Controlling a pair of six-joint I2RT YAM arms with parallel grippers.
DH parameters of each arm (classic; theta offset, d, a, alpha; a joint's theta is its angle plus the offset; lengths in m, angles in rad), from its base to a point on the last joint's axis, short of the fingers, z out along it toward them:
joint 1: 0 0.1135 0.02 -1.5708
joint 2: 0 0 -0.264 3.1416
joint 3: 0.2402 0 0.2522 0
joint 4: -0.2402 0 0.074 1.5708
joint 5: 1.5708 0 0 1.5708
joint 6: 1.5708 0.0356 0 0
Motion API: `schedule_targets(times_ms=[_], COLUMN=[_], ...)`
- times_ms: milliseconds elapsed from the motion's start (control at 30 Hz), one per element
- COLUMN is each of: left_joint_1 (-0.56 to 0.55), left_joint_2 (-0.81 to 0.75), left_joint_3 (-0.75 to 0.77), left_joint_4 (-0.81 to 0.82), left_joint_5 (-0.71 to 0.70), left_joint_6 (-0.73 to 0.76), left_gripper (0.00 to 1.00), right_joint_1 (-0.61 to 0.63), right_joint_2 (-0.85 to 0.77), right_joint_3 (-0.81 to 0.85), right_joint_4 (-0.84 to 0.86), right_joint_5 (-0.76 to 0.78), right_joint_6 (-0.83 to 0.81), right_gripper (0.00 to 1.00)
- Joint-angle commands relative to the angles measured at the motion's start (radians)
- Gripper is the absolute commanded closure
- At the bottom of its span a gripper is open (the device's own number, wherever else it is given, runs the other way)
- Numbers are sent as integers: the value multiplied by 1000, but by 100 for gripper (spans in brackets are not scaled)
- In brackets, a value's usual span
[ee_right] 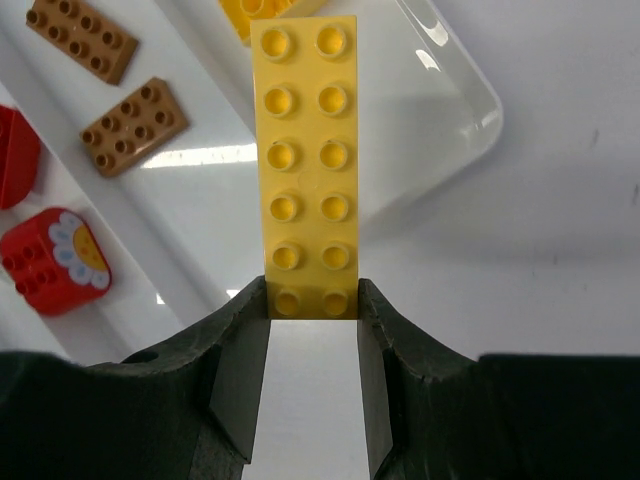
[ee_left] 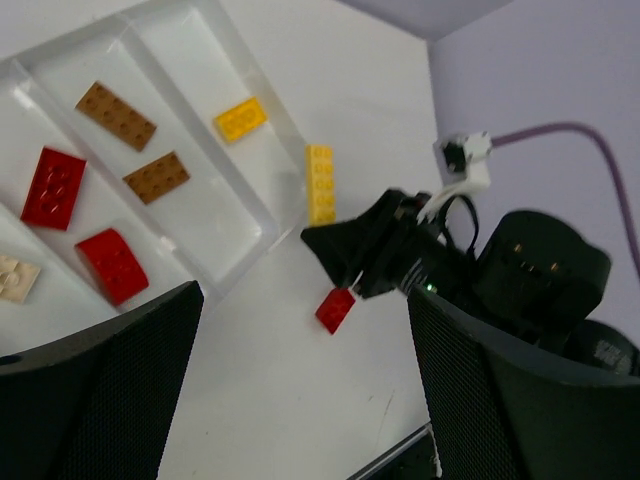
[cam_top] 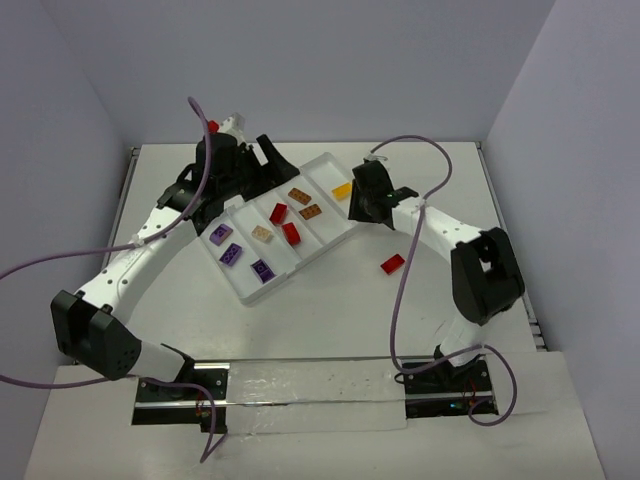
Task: Sort the legos into containers by color
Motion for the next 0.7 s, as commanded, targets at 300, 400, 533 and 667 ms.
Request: schedule_targets(times_ms=[300,400,533,667], left_joint_1=[-12,-12,-12,-12], left_joint_2=[-75,-90,-114,-133], left_joint_3=[-68,-83,-98,-91], left_joint_4=[-82,-77,-76,-74], left_joint_5=[-42,-45,-56,-64], left_joint_6=[43,39,35,36], left_gripper=[9,9,9,9], right_joint_1=[-10,-16,-36,-57], right_joint_2=[96,12,-139,-264], right_joint_3=[181,93,-96,-282], right_joint_4=[-22,-9,10,14], right_joint_5=[84,113,133,154], right_joint_6=[24,28,44,115], right_gripper=[10,12,16,13])
